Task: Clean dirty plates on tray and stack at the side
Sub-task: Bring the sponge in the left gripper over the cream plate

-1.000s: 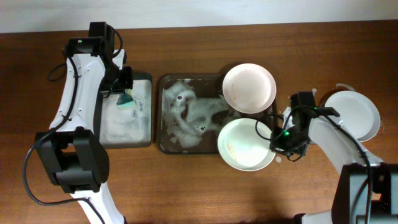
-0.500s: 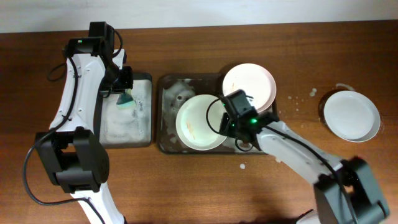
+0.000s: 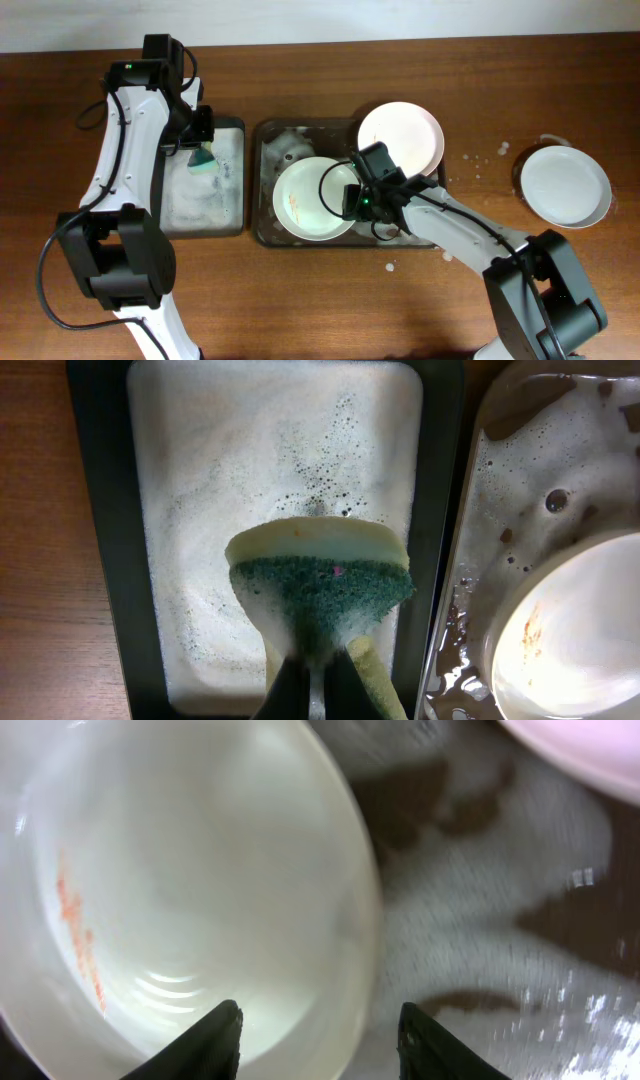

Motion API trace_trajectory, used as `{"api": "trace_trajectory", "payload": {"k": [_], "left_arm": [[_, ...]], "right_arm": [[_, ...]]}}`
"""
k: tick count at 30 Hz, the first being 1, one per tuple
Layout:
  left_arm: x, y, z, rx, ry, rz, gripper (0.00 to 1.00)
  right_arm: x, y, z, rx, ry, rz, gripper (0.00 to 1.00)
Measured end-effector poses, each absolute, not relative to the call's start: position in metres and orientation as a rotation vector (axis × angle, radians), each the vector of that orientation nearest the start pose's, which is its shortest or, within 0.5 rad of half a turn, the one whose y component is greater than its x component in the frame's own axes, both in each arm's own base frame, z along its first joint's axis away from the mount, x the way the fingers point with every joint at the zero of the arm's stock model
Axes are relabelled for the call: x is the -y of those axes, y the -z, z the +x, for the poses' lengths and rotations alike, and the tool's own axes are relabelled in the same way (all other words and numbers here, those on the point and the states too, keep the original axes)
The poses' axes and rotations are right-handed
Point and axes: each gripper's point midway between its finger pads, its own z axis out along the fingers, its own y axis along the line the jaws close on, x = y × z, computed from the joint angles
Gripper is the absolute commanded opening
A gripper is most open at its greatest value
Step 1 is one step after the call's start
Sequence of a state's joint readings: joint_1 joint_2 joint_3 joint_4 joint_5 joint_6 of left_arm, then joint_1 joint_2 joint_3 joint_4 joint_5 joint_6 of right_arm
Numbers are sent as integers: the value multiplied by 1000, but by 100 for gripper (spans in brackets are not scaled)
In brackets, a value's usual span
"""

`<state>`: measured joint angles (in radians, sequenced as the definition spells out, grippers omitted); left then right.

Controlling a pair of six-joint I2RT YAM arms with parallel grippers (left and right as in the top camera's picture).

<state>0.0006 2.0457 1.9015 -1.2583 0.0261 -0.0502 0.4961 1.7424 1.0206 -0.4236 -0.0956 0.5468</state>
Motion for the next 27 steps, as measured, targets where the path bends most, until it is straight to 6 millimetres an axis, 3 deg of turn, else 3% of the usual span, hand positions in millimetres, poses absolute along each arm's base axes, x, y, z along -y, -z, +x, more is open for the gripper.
{"api": "trace_trajectory", "payload": {"k": [6, 9, 10, 18, 21, 27], "left_arm": [[4, -130, 433, -2972, 45, -72, 1], [4, -131, 436, -2959, 45, -72, 1], [4, -131, 437, -2958, 45, -72, 1], [4, -131, 438, -2950, 46, -71, 1], [5, -131, 438, -2950, 46, -68, 1], [26, -132, 441, -2938, 74, -4, 1]], "right_arm": [[-178, -41, 358, -2728, -362, -80, 34], [-185, -36, 365, -2709, -388, -122, 27], [-187, -27, 363, -2728, -400, -134, 20], [-192, -16, 366, -2737, -432, -122, 15], [-192, -7, 364, -2763, -436, -83, 4], [-196, -7, 359, -2801, -493, 54, 4]]}}
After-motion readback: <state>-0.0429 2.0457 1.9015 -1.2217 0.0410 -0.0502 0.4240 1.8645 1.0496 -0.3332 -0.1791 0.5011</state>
